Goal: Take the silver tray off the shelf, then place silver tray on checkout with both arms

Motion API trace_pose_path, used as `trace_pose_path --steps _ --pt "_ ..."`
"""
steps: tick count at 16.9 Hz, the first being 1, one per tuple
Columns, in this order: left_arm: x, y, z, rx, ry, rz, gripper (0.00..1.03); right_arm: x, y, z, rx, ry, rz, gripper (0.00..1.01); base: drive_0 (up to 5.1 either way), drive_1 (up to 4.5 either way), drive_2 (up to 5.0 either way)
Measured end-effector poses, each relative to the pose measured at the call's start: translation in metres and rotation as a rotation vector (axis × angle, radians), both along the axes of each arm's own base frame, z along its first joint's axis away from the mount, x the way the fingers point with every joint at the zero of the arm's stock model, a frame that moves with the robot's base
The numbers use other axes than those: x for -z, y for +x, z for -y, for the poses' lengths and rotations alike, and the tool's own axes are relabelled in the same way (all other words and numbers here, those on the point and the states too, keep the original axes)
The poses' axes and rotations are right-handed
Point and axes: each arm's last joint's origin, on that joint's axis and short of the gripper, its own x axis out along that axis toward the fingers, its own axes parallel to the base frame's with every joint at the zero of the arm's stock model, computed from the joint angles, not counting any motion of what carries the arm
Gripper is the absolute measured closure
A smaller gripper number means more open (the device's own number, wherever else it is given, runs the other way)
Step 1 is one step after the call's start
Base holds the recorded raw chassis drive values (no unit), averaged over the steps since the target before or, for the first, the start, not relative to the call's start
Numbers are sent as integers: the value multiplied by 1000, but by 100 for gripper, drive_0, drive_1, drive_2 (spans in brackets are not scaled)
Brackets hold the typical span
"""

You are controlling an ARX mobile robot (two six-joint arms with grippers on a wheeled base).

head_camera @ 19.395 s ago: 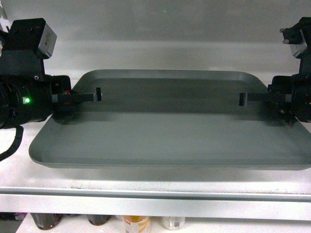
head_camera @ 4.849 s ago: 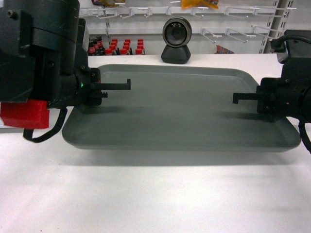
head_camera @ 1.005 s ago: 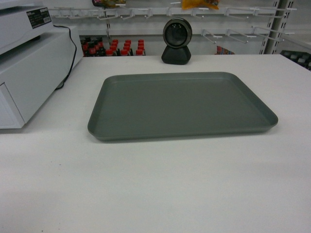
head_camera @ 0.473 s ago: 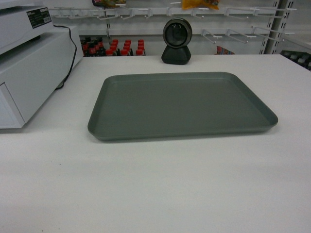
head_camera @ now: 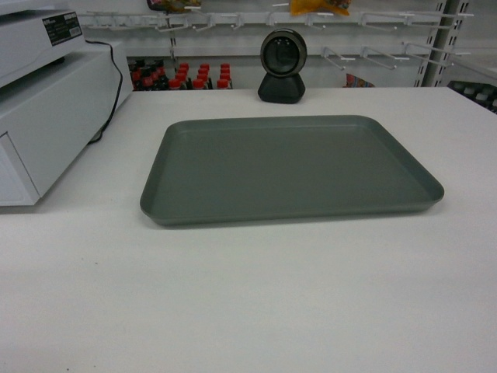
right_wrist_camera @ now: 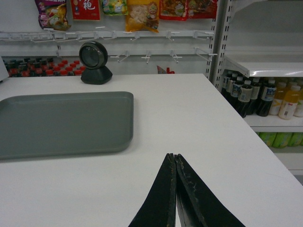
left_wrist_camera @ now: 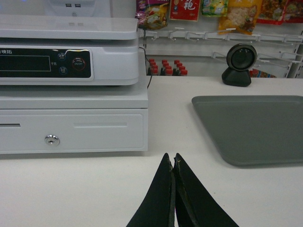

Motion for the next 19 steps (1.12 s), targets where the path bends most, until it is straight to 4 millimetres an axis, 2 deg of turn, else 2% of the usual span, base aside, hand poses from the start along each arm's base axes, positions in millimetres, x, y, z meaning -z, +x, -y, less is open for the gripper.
trace_pose_path --steps 1,6,8,15,19 --pt "5 -11 0 0 0 -25 102 2 -12 0 -2 0 7 99 0 0 0" --pt "4 -12 0 0 0 -12 102 3 -12 0 -2 -1 -10 99 0 0 0" --pt "4 -12 0 0 0 -12 102 3 -12 0 -2 0 -10 94 0 0 0" --pt "4 -12 0 0 0 -12 78 3 -12 0 -2 0 -10 69 0 0 0" --pt "4 -12 0 0 0 -12 34 3 -12 0 -2 0 -10 23 0 0 0"
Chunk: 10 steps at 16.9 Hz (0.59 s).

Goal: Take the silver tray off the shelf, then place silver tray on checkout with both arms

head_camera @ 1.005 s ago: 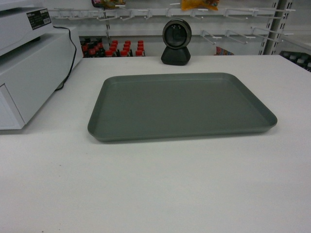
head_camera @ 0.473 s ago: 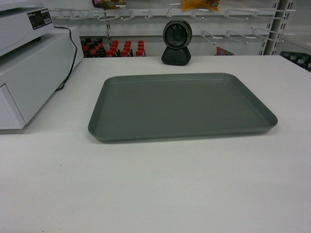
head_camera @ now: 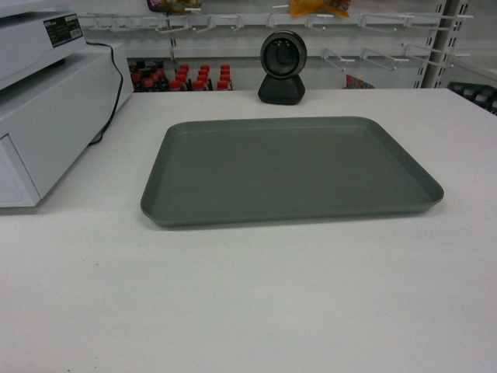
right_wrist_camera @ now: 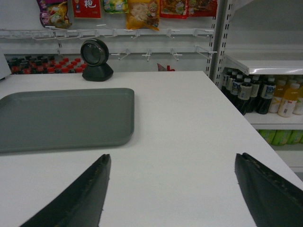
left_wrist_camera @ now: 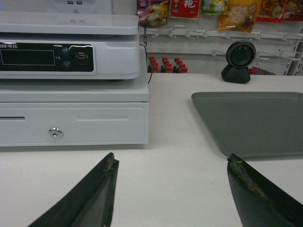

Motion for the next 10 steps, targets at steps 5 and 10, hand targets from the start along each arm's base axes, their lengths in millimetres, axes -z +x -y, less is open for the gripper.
trace_pose_path --steps 5,10 --pt "0 0 0 0 2 0 5 0 0 0 0 0 0 3 0 0 0" --pt "0 0 0 0 2 1 5 0 0 0 0 0 2 3 2 -225 229"
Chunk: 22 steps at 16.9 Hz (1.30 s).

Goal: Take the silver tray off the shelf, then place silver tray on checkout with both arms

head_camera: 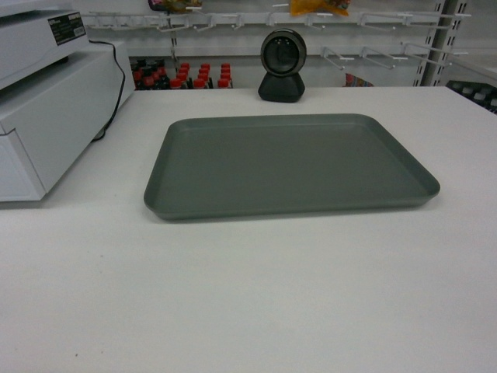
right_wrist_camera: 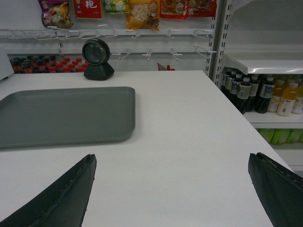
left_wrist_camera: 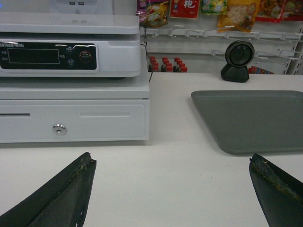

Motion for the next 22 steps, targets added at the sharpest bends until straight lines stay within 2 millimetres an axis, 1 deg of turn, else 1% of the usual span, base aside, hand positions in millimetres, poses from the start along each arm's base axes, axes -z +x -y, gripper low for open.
trace_pose_path --steps 22 --pt "0 0 0 0 0 -4 5 0 0 0 0 0 -5 3 -3 -424 418"
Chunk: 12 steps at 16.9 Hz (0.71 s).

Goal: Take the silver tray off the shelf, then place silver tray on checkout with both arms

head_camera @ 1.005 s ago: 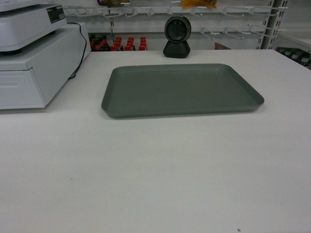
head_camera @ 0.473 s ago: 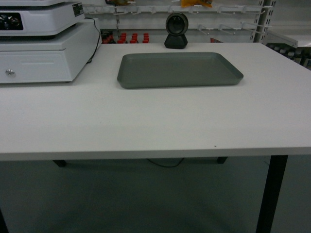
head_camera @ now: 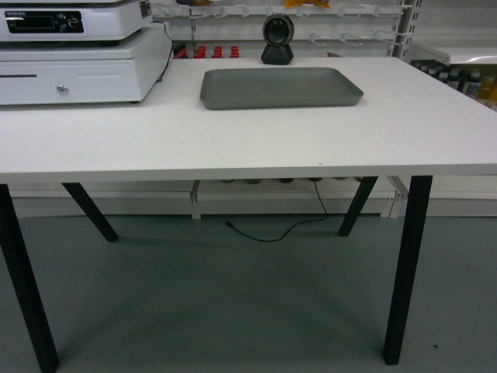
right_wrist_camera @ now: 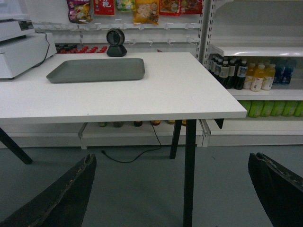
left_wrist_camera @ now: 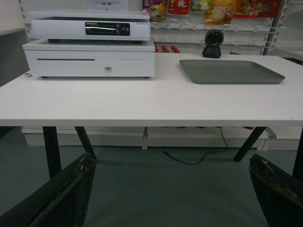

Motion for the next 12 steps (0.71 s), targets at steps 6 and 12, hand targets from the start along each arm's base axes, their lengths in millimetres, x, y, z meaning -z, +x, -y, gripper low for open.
trace_pose_path --steps 6,12 --pt "0 0 0 1 0 3 5 0 0 0 0 0 3 3 3 -208 215" --pt "-1 0 0 0 0 5 5 -1 0 0 0 0 6 3 0 0 0"
